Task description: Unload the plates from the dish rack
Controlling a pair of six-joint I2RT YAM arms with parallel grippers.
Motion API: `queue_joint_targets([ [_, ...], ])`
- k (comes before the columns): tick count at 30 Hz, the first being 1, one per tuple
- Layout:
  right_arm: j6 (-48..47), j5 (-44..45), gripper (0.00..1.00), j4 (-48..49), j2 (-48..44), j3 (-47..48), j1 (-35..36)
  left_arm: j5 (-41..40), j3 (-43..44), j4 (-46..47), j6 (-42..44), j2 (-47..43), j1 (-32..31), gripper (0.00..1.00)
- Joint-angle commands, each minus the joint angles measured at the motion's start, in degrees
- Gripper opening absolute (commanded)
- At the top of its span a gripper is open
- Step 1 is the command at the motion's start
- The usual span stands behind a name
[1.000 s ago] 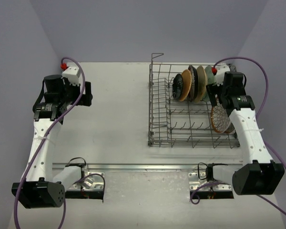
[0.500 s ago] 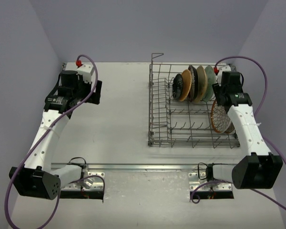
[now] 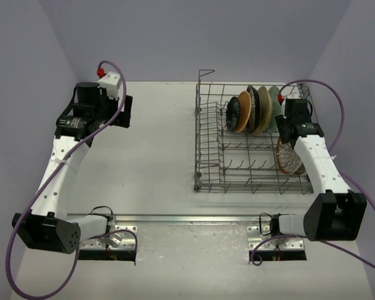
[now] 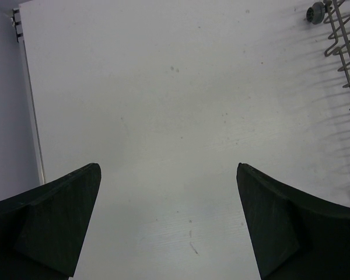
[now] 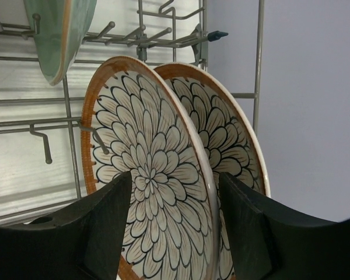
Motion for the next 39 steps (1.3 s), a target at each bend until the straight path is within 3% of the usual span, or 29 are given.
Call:
queue_joint_targets([
  [1, 1.1, 1.3, 0.57, 4.5, -0.2, -1.9, 0.3, -1.1, 3.8, -0.6, 0.3, 0.9, -0.3, 1.00],
  [11, 1.5, 0.1, 0.40, 5.7, 4.1, -3.7, 0.3, -1.5, 4.3, -1.0, -0.1, 1.7, -0.3, 1.00],
  [15, 2.2, -0.8, 0.16, 3.6, 4.0, -2.3, 0.3, -1.5, 3.4, -0.2, 0.1, 1.0, -0.3, 1.00],
  [16, 2.2, -1.0, 0.16, 3.4, 4.0, -2.1, 0.3, -1.5, 3.3, -0.2, 0.1, 1.0, -0.3, 1.00],
  [19, 1.7, -0.9, 0.00, 2.3, 2.2, -1.1, 0.4, -1.5, 2.5, 0.5, 0.3, 0.4, -0.3, 1.00],
  [39, -8.7, -1.5, 0.00, 1.9, -7.9, 7.5, 1.0, -3.1, 1.2, 3.6, -5.0, -0.7, -0.3, 1.00],
])
